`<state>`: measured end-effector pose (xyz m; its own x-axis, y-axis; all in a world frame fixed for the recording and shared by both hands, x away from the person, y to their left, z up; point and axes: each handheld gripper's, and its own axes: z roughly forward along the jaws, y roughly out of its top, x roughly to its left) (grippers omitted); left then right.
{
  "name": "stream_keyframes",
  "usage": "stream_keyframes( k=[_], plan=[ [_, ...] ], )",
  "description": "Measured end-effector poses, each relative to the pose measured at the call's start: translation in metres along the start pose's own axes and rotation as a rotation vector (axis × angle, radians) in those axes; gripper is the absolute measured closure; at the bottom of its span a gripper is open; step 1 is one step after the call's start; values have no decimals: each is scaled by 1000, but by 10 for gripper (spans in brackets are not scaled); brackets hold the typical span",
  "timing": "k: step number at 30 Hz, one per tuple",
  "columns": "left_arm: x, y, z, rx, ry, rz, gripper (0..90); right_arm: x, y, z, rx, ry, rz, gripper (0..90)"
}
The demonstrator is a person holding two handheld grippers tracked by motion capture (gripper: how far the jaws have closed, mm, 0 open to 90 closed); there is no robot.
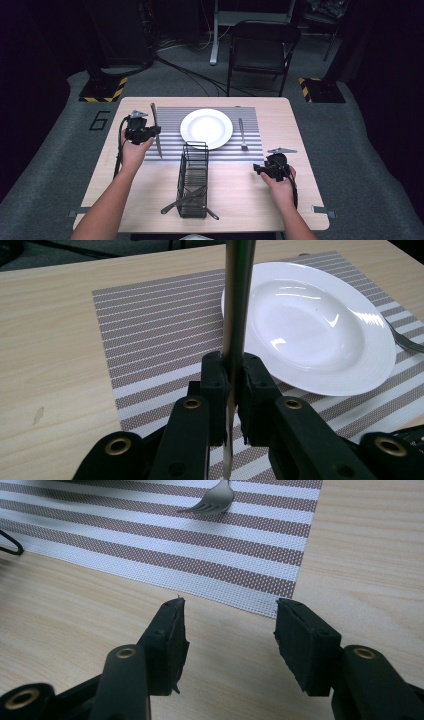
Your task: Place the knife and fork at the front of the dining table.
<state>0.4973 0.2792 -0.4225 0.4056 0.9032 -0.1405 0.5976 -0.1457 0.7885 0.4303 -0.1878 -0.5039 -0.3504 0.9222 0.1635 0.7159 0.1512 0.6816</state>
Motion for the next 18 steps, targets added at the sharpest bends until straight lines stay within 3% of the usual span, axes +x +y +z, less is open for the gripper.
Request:
stream_keyframes(
  k=[9,18],
  plan=[
    [4,-1,5,-21,9,-14,822,0,0,-1,-1,1,-1,456],
    [6,-2,10,-40,-11,-34,823,1,0,0,2,-2,1,456]
  ],
)
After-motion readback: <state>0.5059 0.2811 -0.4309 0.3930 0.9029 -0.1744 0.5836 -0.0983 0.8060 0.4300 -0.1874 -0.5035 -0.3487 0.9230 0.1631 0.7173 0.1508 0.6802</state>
